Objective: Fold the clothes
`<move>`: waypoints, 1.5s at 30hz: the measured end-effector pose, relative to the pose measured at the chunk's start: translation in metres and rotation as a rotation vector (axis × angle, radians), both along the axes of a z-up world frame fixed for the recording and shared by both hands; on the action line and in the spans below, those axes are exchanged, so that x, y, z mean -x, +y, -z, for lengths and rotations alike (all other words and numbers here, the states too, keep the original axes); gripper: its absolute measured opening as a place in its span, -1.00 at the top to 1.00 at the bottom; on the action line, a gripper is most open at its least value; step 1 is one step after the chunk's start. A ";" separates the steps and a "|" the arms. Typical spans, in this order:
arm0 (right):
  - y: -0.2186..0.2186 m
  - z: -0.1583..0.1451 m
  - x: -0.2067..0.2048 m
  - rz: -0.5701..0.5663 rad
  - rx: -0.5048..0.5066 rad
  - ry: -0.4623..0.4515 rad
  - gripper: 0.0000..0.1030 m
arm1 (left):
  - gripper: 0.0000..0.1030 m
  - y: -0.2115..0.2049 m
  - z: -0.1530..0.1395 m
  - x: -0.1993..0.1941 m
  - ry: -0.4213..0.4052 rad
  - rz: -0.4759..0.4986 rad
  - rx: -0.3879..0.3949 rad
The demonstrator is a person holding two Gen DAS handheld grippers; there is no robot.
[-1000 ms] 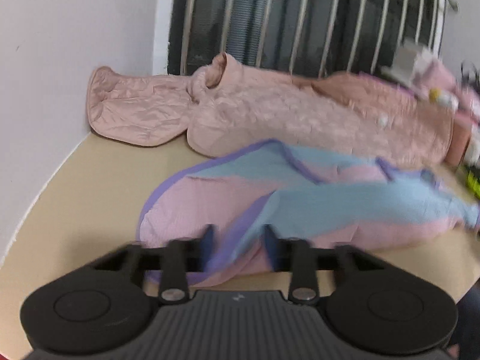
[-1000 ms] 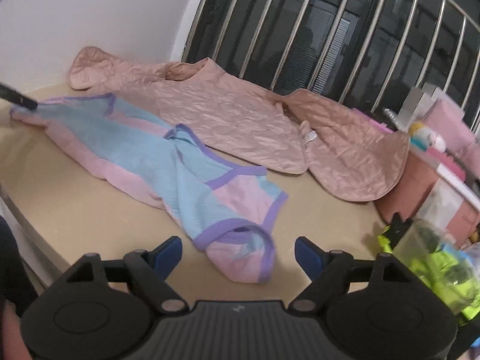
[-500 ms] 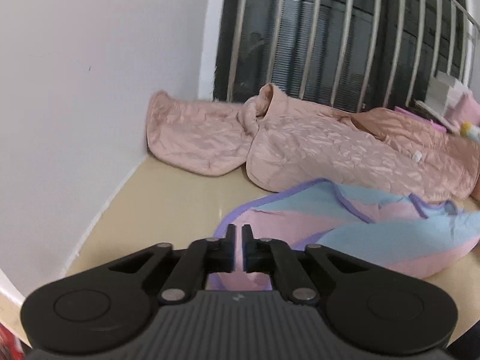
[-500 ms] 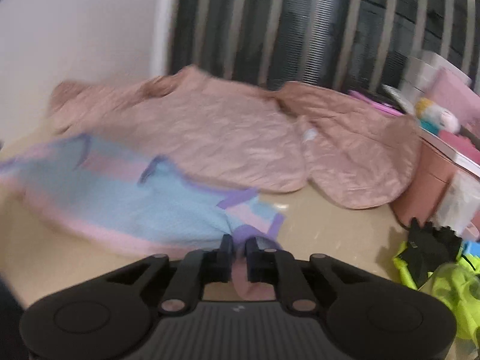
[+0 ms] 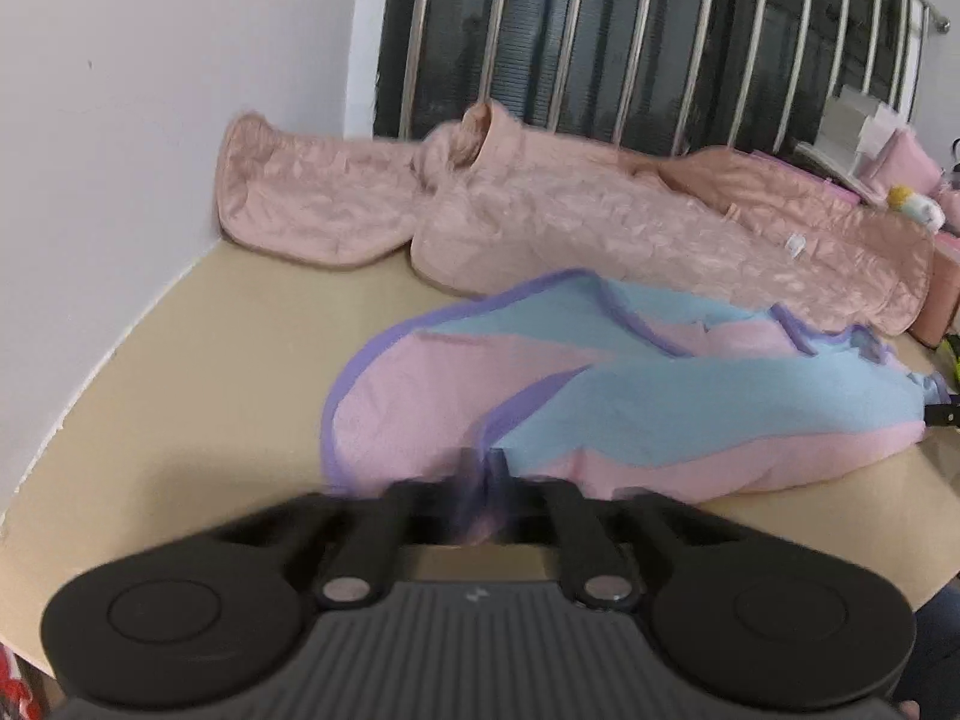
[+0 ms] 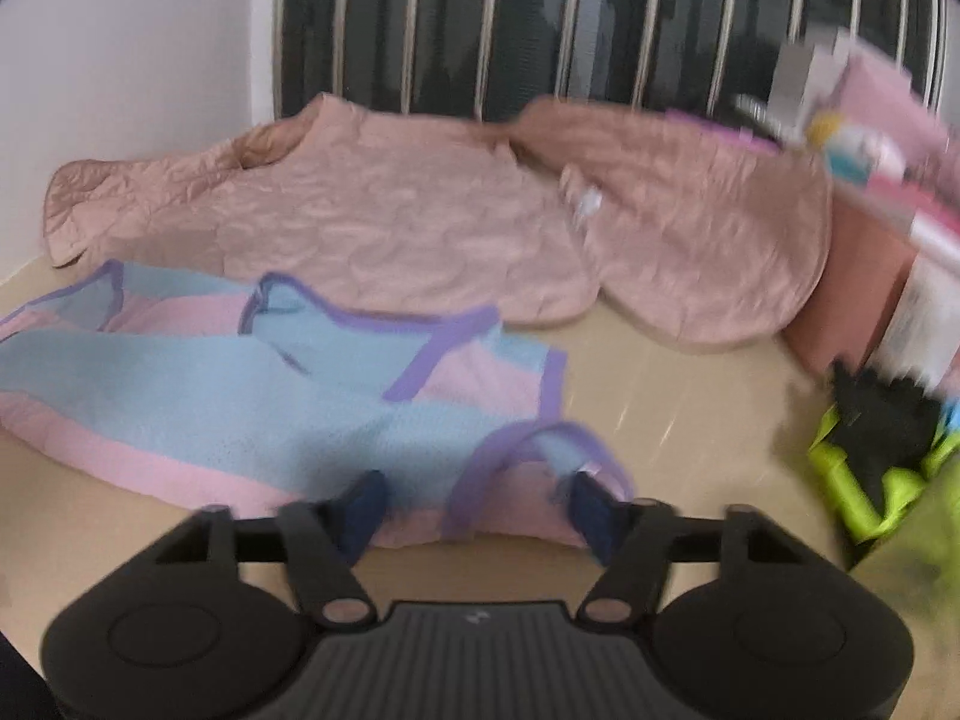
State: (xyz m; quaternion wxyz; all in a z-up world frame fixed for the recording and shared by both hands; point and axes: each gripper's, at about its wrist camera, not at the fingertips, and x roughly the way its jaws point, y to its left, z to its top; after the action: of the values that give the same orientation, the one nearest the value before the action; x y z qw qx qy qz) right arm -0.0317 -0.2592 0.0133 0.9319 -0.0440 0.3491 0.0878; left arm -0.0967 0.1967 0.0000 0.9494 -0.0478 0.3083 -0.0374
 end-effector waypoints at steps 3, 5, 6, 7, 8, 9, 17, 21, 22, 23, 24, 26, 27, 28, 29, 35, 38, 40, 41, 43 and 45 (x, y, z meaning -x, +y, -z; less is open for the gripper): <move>0.000 -0.001 0.009 -0.002 -0.029 0.018 0.82 | 0.96 0.006 -0.004 0.009 -0.028 0.009 0.014; -0.002 -0.003 0.020 -0.023 -0.024 0.028 0.83 | 0.96 0.015 -0.010 0.022 -0.057 0.000 0.030; -0.003 -0.004 0.025 -0.028 -0.016 0.032 0.84 | 0.96 0.019 -0.013 0.028 -0.069 -0.006 0.038; -0.004 -0.006 0.030 -0.030 -0.008 0.036 0.84 | 0.96 0.024 -0.014 0.032 -0.072 -0.017 0.044; -0.005 -0.007 0.036 -0.032 0.001 0.040 0.84 | 0.96 0.028 -0.015 0.037 -0.072 -0.025 0.051; -0.006 -0.009 0.041 -0.034 0.010 0.044 0.84 | 0.96 0.030 -0.015 0.040 -0.064 -0.027 0.055; -0.013 -0.022 0.081 -0.056 0.076 0.064 0.08 | 0.10 0.027 -0.006 0.050 0.013 -0.040 0.065; -0.003 -0.034 0.087 -0.106 0.064 0.004 -0.18 | -0.11 0.021 -0.014 0.045 -0.021 -0.020 0.080; -0.003 -0.032 0.081 -0.099 0.039 0.011 -0.19 | -0.11 0.018 -0.012 0.039 -0.006 -0.017 0.078; -0.002 -0.027 0.074 -0.085 0.016 0.024 -0.18 | -0.11 0.015 -0.010 0.034 0.009 -0.015 0.075; -0.002 -0.023 0.067 -0.070 -0.008 0.037 -0.13 | -0.09 0.011 -0.008 0.029 0.030 -0.020 0.062; 0.000 -0.010 0.053 -0.031 -0.017 0.076 0.41 | 0.06 0.002 -0.004 0.025 0.041 -0.013 0.023; 0.001 -0.007 0.052 -0.007 -0.002 0.062 0.75 | 0.40 -0.003 -0.004 0.027 0.029 -0.008 0.001; 0.000 -0.009 0.055 -0.003 -0.004 0.051 0.80 | 0.59 -0.006 -0.004 0.029 0.022 0.000 -0.011; -0.001 -0.011 0.058 -0.008 -0.015 0.048 0.81 | 0.85 -0.009 -0.004 0.032 0.016 0.002 -0.024; -0.010 -0.029 0.087 -0.010 -0.039 -0.009 0.82 | 0.91 -0.025 -0.012 0.054 -0.034 -0.028 -0.098; -0.011 -0.031 0.093 0.016 -0.034 -0.022 0.82 | 0.97 -0.028 -0.020 0.062 -0.064 -0.052 -0.099; -0.013 -0.035 0.098 0.012 -0.052 -0.030 0.82 | 0.97 -0.030 -0.024 0.065 -0.071 -0.050 -0.098; -0.014 -0.038 0.101 0.009 -0.063 -0.033 0.82 | 0.97 -0.030 -0.025 0.066 -0.069 -0.044 -0.099; -0.015 -0.039 0.104 -0.007 -0.066 -0.025 0.82 | 0.97 -0.032 -0.019 0.061 -0.034 -0.034 -0.116; -0.012 -0.026 0.103 -0.025 -0.002 0.021 0.80 | 0.96 -0.035 -0.010 0.055 0.012 -0.021 -0.127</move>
State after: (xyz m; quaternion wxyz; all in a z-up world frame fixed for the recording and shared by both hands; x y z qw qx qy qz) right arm -0.1351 -0.2710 0.0393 0.9270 -0.0464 0.3582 0.1005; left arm -0.1517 0.1614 0.0103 0.9490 0.0092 0.3151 -0.0074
